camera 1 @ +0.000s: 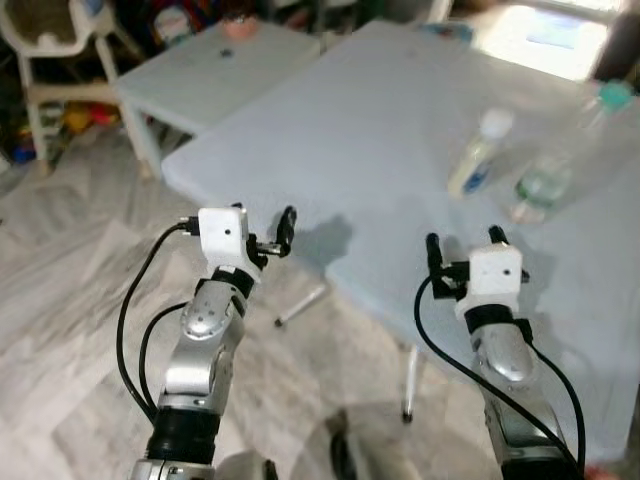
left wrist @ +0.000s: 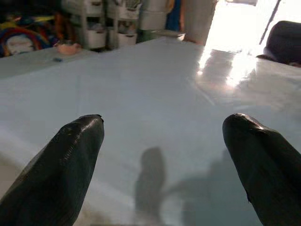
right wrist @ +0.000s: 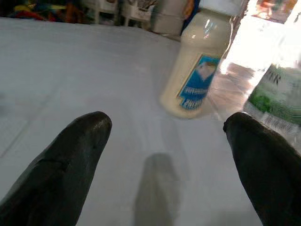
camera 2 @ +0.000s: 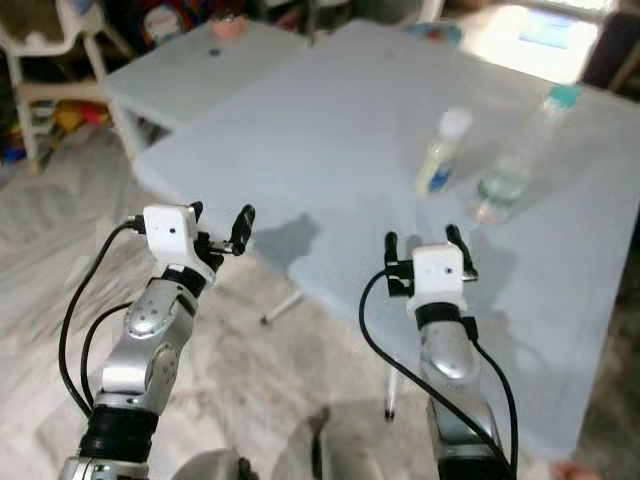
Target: Restocking fridge
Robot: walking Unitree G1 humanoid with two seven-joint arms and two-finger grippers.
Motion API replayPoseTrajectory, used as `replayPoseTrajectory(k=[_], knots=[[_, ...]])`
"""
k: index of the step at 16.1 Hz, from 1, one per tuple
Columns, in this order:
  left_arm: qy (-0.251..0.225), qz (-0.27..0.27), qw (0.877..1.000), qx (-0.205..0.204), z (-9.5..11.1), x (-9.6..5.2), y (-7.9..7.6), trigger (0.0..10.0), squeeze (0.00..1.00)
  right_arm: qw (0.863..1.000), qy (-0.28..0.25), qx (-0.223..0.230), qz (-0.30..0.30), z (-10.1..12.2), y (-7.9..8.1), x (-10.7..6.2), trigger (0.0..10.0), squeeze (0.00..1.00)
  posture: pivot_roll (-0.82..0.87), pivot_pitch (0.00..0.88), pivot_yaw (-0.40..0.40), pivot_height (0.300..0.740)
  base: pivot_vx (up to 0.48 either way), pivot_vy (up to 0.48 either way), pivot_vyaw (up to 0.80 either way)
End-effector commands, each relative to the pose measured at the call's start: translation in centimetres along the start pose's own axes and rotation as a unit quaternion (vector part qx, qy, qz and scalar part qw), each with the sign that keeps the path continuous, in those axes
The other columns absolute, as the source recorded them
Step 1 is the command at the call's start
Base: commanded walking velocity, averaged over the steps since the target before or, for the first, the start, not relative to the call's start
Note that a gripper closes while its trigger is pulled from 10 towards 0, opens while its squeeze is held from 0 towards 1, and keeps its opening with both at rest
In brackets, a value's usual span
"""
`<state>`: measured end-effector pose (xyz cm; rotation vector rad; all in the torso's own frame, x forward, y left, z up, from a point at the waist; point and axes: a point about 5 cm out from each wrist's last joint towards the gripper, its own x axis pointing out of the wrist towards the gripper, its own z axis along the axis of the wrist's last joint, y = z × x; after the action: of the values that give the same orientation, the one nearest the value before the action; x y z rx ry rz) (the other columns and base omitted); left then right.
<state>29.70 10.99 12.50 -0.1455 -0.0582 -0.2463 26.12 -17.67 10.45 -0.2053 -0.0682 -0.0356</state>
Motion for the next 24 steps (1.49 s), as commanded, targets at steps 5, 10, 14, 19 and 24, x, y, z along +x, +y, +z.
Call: replayPoseTrajectory(k=[5, 10, 14, 19, 24], knots=[[0.006, 0.006, 1.000, 0.004, -0.1, -0.3, 0.5, 10.0, 0.00, 1.000, 0.003, 0.004, 0.008, -0.1, 0.3, 0.0, 10.0, 0.00, -0.06, 0.122, 0.008, 0.740, 0.000, 0.000, -0.80], [-0.002, -0.005, 1.000, -0.003, 0.1, -0.4, 0.4, 10.0, 0.00, 1.000, -0.007, 0.003, 0.006, 0.1, 0.4, -0.1, 10.0, 0.00, -0.06, 0.129, 0.014, 0.740, 0.000, 0.000, -0.64], [0.017, 0.029, 0.999, 0.023, -0.8, -1.3, 1.8, 10.0, 0.00, 0.997, -0.064, 0.045, -0.014, 3.5, 0.0, 0.2, 10.0, 0.00, -0.07, 0.124, 0.024, 0.740, 0.000, 0.000, 0.00], [0.014, 0.037, 0.999, 0.023, -0.5, -1.6, 2.4, 10.0, 0.00, 0.992, -0.073, 0.101, 0.001, 4.2, 0.3, 0.6, 10.0, 0.00, -0.06, 0.130, 0.026, 0.740, 0.000, 0.000, 0.00], [0.002, 0.021, 1.000, 0.020, -0.4, -1.6, 1.8, 10.0, 0.00, 0.993, -0.090, 0.081, -0.010, 5.7, -0.4, 1.6, 10.0, 0.00, -0.07, 0.127, 0.025, 0.740, 0.200, 0.000, 0.00]])
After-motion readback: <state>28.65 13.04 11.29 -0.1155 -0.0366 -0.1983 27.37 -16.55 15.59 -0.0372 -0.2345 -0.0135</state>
